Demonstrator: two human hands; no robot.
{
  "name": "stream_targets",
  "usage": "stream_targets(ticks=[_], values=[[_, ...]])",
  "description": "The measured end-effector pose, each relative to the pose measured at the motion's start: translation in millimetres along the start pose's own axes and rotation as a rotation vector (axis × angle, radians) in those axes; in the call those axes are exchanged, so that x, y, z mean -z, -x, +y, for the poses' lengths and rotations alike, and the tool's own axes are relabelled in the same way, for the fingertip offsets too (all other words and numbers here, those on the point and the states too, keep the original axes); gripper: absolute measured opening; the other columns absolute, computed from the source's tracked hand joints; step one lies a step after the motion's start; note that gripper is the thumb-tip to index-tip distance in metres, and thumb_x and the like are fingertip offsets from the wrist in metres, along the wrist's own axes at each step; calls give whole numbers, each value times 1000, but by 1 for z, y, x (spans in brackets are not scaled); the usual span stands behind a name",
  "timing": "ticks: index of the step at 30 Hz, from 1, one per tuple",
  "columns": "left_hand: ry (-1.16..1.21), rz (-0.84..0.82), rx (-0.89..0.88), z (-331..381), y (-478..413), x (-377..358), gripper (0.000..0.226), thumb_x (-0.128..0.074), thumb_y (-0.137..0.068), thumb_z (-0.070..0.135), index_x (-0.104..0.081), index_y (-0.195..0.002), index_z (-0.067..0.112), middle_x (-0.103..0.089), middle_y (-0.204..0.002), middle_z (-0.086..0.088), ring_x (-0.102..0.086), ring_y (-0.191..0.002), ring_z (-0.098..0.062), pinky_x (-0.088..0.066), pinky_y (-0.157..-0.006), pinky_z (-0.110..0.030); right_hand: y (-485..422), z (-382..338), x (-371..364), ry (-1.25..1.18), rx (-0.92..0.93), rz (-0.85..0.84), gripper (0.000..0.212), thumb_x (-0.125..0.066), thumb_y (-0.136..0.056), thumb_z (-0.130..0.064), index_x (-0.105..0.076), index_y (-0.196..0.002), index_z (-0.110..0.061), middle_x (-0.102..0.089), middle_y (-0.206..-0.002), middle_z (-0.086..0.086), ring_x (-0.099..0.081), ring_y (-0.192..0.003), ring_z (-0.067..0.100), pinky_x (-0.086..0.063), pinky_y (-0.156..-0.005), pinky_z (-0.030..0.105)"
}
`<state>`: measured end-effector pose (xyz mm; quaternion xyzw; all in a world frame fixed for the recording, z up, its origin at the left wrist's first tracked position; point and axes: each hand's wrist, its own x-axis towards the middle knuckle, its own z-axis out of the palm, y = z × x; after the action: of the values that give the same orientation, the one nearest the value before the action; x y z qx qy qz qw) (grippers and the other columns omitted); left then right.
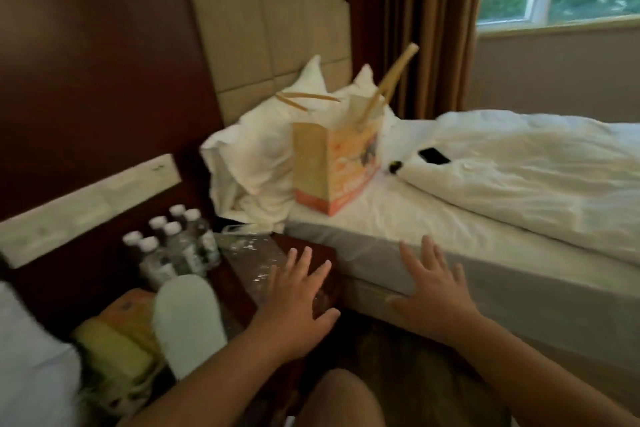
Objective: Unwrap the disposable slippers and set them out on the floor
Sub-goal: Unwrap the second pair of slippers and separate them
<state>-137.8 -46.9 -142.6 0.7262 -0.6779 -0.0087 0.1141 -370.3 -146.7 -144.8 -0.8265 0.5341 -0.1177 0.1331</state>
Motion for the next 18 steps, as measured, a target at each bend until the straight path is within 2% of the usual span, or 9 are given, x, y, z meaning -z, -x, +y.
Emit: stream_targets(ticks=[2,7,10,13,18], values=[[-19,11,59,-34,22,6,84,-40,-85,66,-5,-156,37,16,-166,0,26,-148,-20,12,-119,-46,-4,-36,-8,13,29,21,95,-50,-85,-66,13,-152,-42,24,-162,5,20,-148,25,5,-118,56],[-40,-21,200,-112,71,5,85,-36,-86,69,0,-156,38,21,-164,-1,31,-144,-18,11,-118,-50,-10,-117,-39,55,136,-35,94,-46,-85,-72,12,-152,-41,19,-163,3,17,-148,25,8,-115,57],[-30,-40,277,-145,96,-1,85,-34,-86,72,3,-156,38,24,-163,1,36,-140,-17,11,-118,-52,-16,-154,-61,66,193,-76,93,-48,-85,-66,11,-153,-40,19,-163,2,16,-149,24,7,-115,57],[48,-32,374,-166,115,-6,86,-38,-86,70,-2,-156,38,18,-165,0,25,-148,-25,2,-119,-53,-20,-185,-81,25,224,-129,95,-53,-85,-58,11,-152,-40,17,-164,3,13,-149,25,4,-116,58],[253,-9,519,-186,140,-24,90,-52,-87,62,-3,-157,35,9,-167,-3,12,-152,-25,-9,-121,-46,-18,-223,-117,-2,261,-209,99,-55,-83,-64,13,-151,-41,15,-164,2,11,-150,26,1,-116,56]])
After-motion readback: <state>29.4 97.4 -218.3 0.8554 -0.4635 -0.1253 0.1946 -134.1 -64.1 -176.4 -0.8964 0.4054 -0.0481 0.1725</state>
